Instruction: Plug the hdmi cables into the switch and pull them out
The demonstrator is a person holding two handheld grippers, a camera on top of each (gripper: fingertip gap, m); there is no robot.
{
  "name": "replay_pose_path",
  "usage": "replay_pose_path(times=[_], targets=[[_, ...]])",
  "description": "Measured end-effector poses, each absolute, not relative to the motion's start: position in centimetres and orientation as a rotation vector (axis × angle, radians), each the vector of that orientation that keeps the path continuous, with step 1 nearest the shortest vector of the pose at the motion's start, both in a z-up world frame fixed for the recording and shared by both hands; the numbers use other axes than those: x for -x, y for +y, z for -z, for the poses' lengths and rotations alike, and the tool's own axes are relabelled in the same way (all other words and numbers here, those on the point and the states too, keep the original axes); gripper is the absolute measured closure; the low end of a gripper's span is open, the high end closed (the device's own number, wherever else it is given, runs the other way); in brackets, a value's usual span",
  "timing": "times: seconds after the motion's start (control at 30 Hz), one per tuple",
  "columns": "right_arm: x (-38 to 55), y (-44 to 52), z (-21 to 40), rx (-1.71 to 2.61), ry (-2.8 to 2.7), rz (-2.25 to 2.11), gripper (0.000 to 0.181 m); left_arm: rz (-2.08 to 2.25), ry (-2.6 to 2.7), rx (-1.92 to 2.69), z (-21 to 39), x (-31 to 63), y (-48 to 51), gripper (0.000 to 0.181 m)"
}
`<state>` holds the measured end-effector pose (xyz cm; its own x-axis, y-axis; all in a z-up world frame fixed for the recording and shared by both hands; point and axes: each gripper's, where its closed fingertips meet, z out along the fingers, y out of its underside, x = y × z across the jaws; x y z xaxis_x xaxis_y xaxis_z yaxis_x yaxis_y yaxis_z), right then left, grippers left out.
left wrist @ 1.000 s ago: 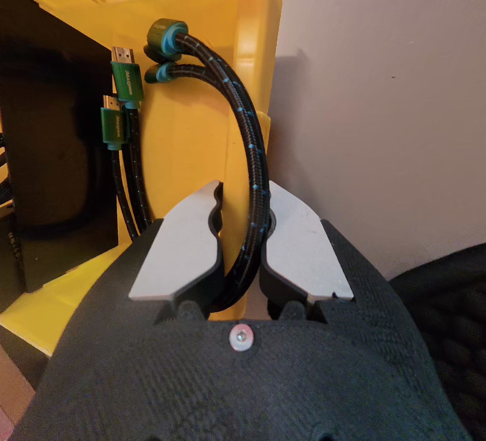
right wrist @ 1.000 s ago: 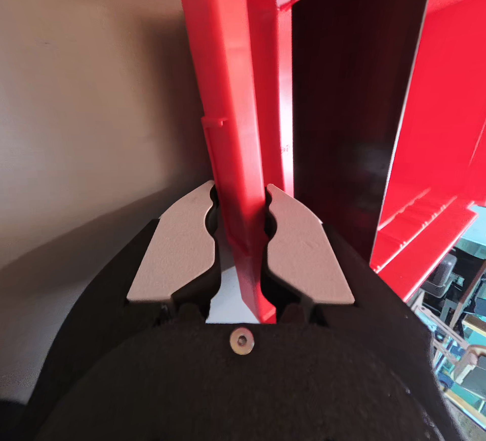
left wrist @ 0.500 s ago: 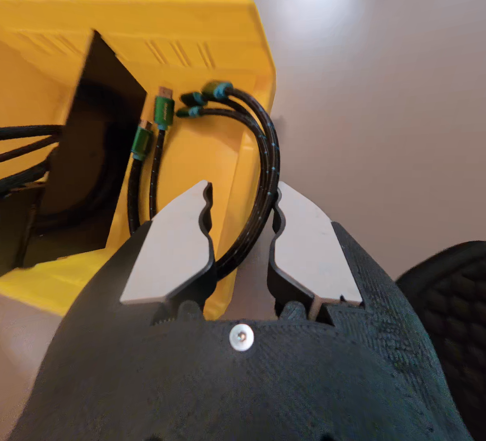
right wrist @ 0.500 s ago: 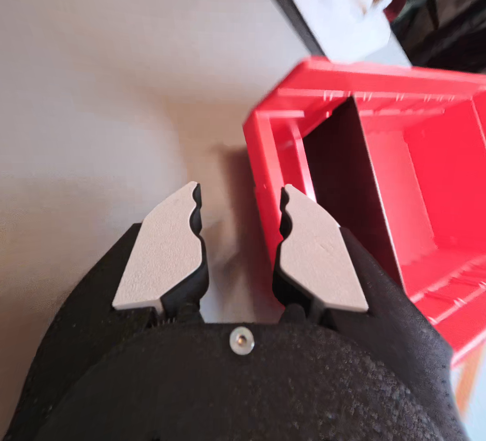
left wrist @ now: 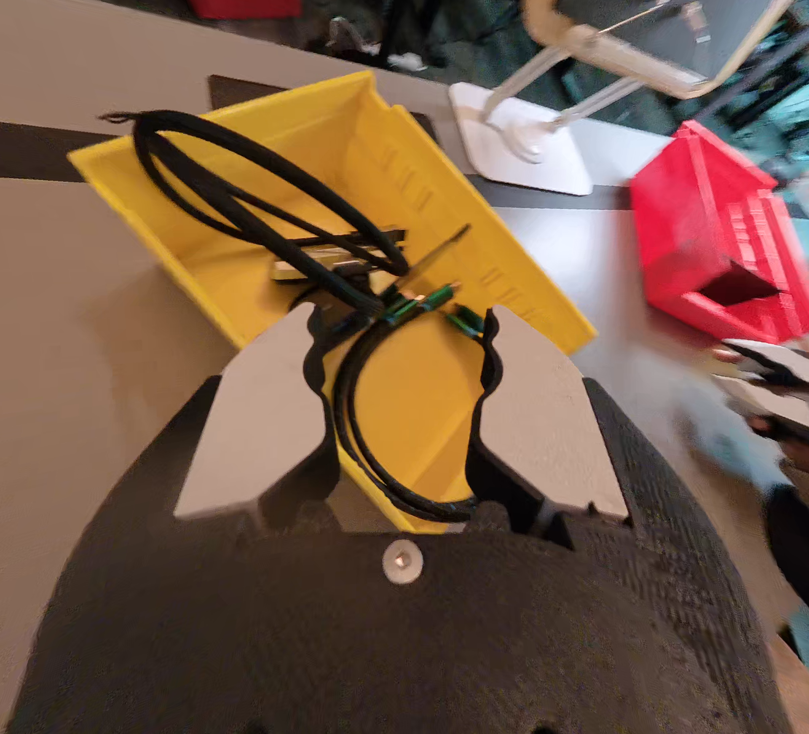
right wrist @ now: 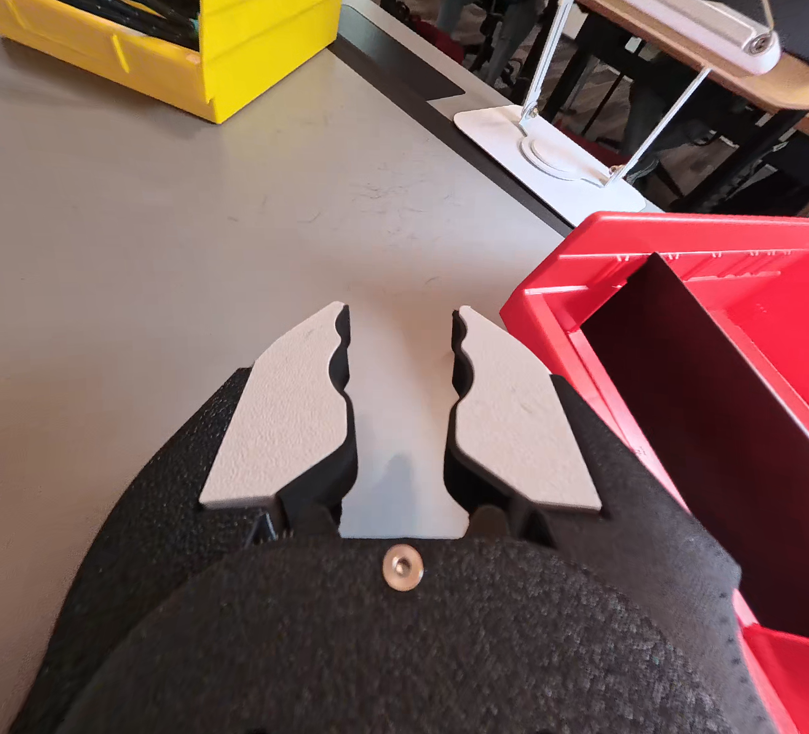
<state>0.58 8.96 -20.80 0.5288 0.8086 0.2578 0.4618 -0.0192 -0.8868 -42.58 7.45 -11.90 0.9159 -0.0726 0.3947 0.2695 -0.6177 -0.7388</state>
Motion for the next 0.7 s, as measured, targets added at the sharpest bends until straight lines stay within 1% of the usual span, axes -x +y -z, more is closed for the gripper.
replay_pose_path(times=[0.07, 0.17, 0.27, 0.3, 0.43, 0.57, 0.7], targets=[[-0.4, 8.9, 21.0, 1.671, -1.073, -0.429, 0.138, 0.455, -0.211, 2.223, 12.8, 43.1, 8.9, 0.105], [-0.3, 8.6, 21.2, 1.668, -1.065, -0.439, 0.14, 0.39, -0.314, 2.244, 13.5, 44.1, 11.2, 0.105], [-0.3, 8.3, 21.3, 1.645, -1.089, -0.397, 0.142, 0.324, -0.372, 2.274, 13.9, 45.0, 13.1, 0.117], [-0.3, 8.2, 21.4, 1.64, -1.094, -0.388, 0.143, 0.303, -0.382, 2.284, 13.9, 45.2, 13.6, 0.118], [-0.3, 7.9, 21.6, 1.645, -1.101, -0.401, 0.144, 0.252, -0.378, 2.346, 13.7, 45.3, 15.0, 0.142], [-0.2, 7.6, 21.7, 1.637, -1.121, -0.39, 0.145, 0.184, -0.336, 2.413, 13.0, 44.7, 15.8, 0.153], [-0.3, 7.5, 21.4, 1.615, -1.135, -0.365, 0.147, 0.109, -0.173, 2.453, 11.4, 42.8, 16.3, 0.165]])
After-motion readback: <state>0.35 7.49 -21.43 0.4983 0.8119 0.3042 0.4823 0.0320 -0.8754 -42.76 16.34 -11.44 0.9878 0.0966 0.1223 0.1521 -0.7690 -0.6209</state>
